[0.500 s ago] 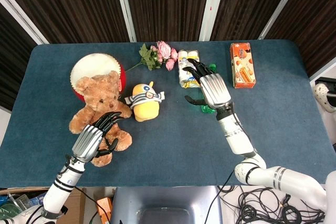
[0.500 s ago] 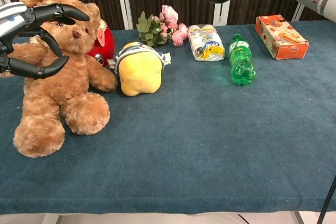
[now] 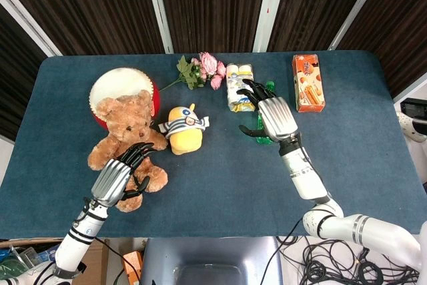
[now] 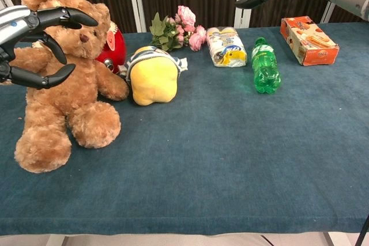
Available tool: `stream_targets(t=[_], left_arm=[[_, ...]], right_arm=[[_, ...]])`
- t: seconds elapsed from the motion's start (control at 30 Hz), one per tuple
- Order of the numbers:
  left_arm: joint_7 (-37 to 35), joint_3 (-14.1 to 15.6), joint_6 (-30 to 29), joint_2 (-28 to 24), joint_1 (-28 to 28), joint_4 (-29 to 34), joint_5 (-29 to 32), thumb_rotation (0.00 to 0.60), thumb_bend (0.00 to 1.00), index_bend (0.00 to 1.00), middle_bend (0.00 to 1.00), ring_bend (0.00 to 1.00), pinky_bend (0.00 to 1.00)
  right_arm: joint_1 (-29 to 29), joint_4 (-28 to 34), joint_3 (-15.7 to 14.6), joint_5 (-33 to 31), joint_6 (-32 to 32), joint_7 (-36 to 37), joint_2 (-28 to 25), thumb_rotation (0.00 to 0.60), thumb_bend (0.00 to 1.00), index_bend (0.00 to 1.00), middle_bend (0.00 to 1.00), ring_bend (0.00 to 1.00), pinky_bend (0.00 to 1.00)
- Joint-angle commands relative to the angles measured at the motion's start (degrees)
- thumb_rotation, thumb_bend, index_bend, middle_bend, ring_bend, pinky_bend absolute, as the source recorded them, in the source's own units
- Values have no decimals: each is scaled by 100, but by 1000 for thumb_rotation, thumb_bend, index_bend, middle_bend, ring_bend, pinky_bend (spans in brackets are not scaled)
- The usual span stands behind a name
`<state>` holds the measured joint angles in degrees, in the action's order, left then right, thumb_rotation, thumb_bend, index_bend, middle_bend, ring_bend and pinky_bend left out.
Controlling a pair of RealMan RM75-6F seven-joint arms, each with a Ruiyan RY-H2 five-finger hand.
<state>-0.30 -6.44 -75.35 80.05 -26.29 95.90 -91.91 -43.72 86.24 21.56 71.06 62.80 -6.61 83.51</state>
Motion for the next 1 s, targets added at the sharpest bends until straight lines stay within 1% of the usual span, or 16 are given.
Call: stream_targets(t=[0.03,0.2,0.3,0.37,0.47,0.5,0.6,0.67,0.7,0.8,0.93,1.0], left_arm=[[230,10,-150,-32,83,-8,2,600,448,230,158,132,422],[818,47,-516,-106,352,19,77,600,448,263,148,131,413],[966,98,-690,-235,530,53,149,600,448,285,144,128,411],[959,174,-811,-407,685,98,182,600,448,295,143,128,411],[931,231,-937,-540,828,127,196,600,449,305,142,127,410],[930,240,-969,-570,867,135,212,600,449,307,142,127,410],[1008,263,-1047,-636,982,182,288,600,448,313,141,127,410],[1201,263,-1052,-661,1049,209,407,600,434,334,142,127,408],[1355,266,-1022,-689,1082,253,510,600,419,352,142,127,392],[1688,181,-988,-676,1160,428,887,600,373,381,115,101,315],[1806,-22,-954,-493,1200,500,1405,600,339,373,29,25,281],[1820,-88,-878,-451,1183,495,1583,600,322,363,6,11,275]], right_arm=[[178,186,-178,226,179,133,-179,600,115,272,106,127,330],[564,720,-487,411,413,142,-601,600,116,273,107,127,329],[920,1198,-831,614,579,99,-1016,600,116,272,108,127,289],[1343,1685,-1274,896,831,-46,-1428,600,116,271,108,127,254],[1818,2054,-1819,1374,1168,-301,-1876,600,116,273,108,127,251],[1962,2085,-1966,1512,1292,-400,-1983,600,116,274,108,127,251],[2435,2004,-2336,1877,1782,-727,-2186,600,115,277,108,127,251],[2786,1838,-2507,2023,2176,-886,-2227,600,116,278,108,127,251],[2974,1713,-2559,2057,2398,-892,-2213,600,116,278,108,127,251],[3373,1328,-2615,2039,2847,-683,-2109,600,116,287,108,127,251],[3699,914,-2618,1950,3112,-72,-2001,600,116,300,108,127,251],[3759,852,-2606,1961,3138,105,-1978,600,116,302,108,127,252]])
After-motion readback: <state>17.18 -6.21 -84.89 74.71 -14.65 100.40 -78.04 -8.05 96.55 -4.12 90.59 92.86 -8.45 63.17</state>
